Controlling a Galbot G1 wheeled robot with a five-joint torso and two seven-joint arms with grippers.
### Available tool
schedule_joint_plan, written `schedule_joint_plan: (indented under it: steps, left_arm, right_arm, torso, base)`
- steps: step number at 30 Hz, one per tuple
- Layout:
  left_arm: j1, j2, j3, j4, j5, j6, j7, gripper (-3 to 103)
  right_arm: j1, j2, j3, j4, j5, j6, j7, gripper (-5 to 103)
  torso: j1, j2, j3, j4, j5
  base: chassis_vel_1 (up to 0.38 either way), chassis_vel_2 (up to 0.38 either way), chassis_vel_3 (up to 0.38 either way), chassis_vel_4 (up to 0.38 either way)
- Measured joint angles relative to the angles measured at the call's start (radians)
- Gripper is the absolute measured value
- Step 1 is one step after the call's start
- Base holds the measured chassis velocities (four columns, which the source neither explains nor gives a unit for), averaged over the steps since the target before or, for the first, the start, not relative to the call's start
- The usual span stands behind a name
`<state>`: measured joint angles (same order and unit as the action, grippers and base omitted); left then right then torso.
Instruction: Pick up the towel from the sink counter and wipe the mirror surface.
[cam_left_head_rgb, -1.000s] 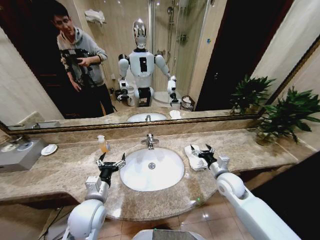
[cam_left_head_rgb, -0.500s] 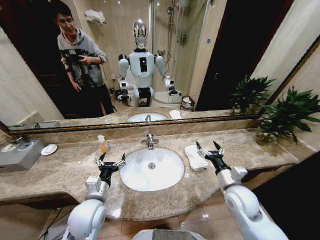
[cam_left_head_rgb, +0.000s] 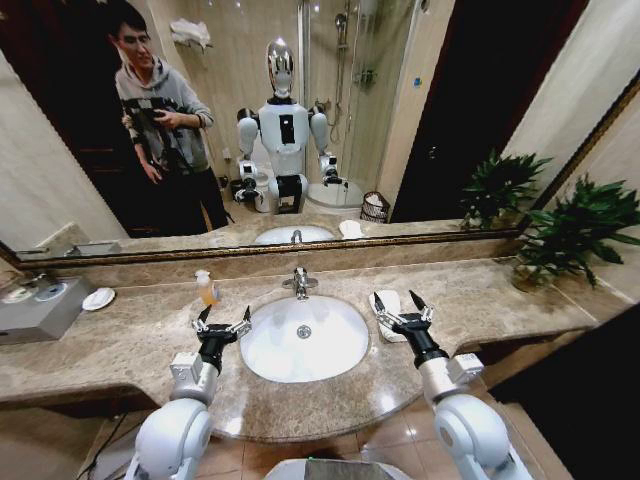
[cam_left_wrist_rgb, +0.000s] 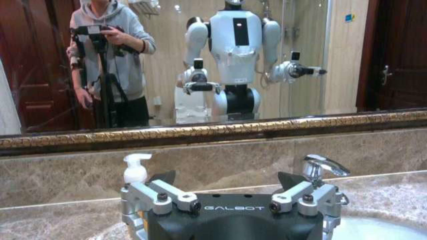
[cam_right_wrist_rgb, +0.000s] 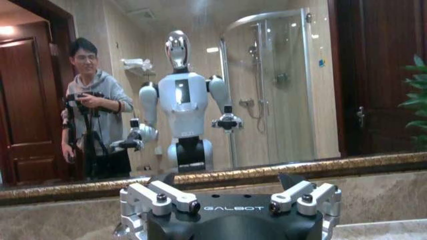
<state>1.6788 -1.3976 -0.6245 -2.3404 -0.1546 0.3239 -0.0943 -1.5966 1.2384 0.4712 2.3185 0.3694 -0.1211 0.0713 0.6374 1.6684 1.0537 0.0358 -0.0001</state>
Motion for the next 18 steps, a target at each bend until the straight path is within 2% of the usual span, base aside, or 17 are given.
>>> schedule_joint_plan:
  steps: [18]
  left_arm:
    - [0.0, 0.0, 0.0, 0.0, 0.0, 0.0, 0.0, 100]
  right_arm:
    - [-0.009, 0.003, 0.011, 0.016, 0.008, -0.007, -0.003, 100]
  torso:
    - [0.0, 0.0, 0.0, 0.0, 0.0001]
  base:
    - [0.0, 0.0, 0.0, 0.0]
